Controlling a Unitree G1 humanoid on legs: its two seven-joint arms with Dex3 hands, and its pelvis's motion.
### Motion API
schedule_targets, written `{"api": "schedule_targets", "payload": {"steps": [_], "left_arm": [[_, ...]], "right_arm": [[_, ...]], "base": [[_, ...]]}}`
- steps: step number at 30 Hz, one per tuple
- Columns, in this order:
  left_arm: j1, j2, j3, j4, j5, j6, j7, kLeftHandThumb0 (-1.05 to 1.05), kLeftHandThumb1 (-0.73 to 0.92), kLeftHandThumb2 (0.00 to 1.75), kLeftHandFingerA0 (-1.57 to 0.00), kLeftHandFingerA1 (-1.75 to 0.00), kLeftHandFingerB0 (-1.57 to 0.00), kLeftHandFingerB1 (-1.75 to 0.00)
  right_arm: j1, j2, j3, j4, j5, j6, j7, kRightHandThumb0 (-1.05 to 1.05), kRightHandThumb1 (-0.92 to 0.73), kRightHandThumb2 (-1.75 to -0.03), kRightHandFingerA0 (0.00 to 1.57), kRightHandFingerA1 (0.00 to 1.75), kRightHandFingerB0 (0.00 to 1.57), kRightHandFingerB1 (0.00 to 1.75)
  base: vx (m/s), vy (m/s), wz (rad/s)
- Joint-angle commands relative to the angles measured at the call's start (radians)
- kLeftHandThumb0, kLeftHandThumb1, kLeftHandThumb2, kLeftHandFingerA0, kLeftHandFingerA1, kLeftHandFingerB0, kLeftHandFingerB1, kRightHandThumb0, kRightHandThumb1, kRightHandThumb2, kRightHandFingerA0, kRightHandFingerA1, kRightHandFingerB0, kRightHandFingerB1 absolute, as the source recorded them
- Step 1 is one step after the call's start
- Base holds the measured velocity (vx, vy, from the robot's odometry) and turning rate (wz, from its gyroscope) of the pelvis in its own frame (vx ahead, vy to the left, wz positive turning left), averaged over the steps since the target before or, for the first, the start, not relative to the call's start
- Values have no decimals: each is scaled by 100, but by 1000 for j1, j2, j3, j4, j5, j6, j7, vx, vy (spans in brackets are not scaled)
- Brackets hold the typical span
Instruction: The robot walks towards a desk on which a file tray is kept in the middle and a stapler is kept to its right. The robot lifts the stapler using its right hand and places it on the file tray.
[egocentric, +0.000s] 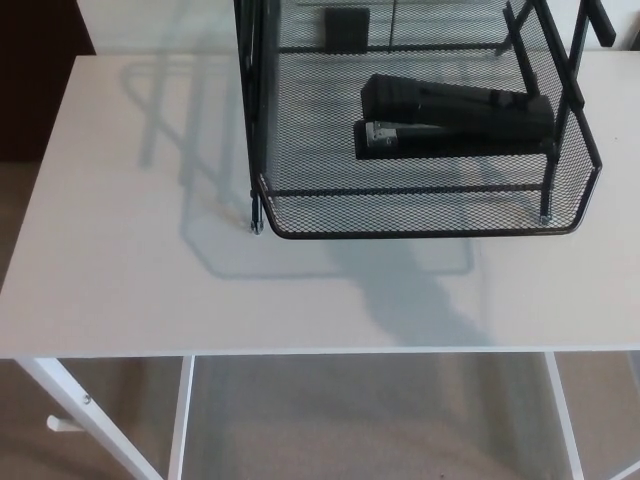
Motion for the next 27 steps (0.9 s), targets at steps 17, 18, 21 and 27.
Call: {"api": "schedule_targets", "payload": {"steps": [17,18,21,27], "left_arm": [[11,30,-6,17,18,-29,32,-86,56,115,-71,-102,-52,-92],[14,32,-2,13,14,-30,27,-88,62,102,-61,-111,-44,-103],[17,34,8,9,2,-23,14,-94,49,118,-69,-100,-50,-89],[9,44,9,13,4,-13,25,-85,60,102,-57,-113,-38,-103]], "right_arm": [[943,-17,-1262,612,562,-85,-248,-52,-61,-60,50,56,10,22],[964,21,-1252,590,556,-72,-253,-47,-66,-63,56,77,7,19],[1016,146,-1241,486,533,2,-274,-56,-67,-60,23,42,3,24],[993,330,-1289,408,573,30,-383,-44,-68,-63,16,40,8,21]], "base": [[0,0,0],[0,0,0],[0,0,0],[0,0,0]]}}
